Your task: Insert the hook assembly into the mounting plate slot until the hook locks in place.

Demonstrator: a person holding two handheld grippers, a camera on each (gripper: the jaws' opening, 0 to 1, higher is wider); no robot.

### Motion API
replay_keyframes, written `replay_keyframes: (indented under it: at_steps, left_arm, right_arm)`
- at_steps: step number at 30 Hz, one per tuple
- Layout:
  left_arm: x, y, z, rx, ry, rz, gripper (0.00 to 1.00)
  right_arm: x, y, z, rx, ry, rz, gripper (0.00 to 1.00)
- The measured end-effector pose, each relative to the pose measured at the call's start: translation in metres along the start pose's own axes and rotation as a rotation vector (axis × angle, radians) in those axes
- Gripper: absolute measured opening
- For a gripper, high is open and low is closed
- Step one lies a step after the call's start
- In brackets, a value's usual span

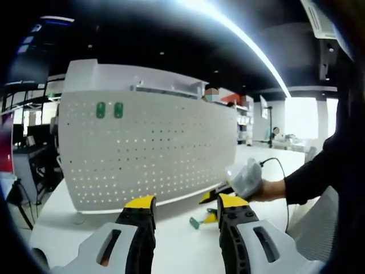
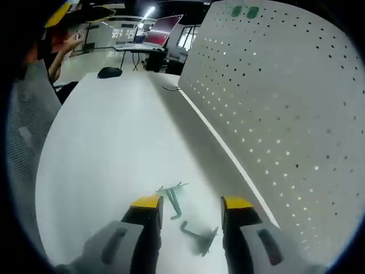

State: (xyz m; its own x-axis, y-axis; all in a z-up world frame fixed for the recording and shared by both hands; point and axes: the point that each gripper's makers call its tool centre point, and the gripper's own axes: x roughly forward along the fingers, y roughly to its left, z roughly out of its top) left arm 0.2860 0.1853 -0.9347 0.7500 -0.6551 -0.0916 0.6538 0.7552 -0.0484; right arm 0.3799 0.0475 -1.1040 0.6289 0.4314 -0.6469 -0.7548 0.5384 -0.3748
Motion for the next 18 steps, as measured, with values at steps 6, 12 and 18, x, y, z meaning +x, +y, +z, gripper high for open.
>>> replay_keyframes:
  at_steps: [6, 12, 18]
  left_arm:
    - [0.000, -0.001, 0.000, 0.000, 0.002, -0.005, 0.43]
    - [0.000, -0.001, 0.001, -0.008, -0.004, -0.008, 0.43]
    - [-0.001, -0.001, 0.001, -0.009, -0.006, -0.007, 0.43]
  right_arm:
    - [0.011, 0.003, 0.000, -0.020, 0.016, 0.015, 0.38]
    - [0.021, 0.006, 0.007, -0.039, 0.013, 0.030, 0.38]
    - [0.028, 0.007, 0.020, -0.058, 0.001, 0.043, 0.37]
